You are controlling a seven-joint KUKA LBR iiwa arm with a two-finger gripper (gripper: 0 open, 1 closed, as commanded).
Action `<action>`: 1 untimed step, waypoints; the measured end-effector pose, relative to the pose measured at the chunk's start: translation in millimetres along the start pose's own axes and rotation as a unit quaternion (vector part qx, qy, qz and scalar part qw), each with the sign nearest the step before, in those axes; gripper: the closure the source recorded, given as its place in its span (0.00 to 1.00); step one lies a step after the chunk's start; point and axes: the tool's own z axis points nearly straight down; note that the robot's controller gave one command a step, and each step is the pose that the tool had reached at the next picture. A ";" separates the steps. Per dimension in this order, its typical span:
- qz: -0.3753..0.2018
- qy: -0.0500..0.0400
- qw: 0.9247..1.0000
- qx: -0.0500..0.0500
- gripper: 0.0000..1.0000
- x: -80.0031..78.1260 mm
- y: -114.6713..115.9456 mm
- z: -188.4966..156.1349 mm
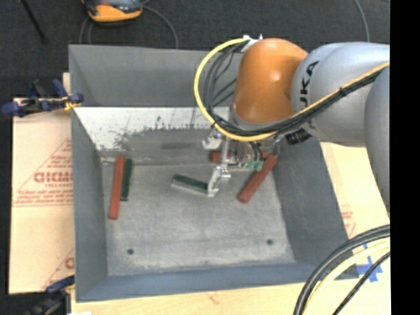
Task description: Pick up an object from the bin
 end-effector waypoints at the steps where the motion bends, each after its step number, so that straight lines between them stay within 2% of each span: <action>1: 0.037 0.002 0.999 -0.002 1.00 -6.1 16.6 91.9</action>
Offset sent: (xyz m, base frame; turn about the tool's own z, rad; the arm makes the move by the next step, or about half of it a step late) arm 0.0000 0.0000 0.0000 0.0000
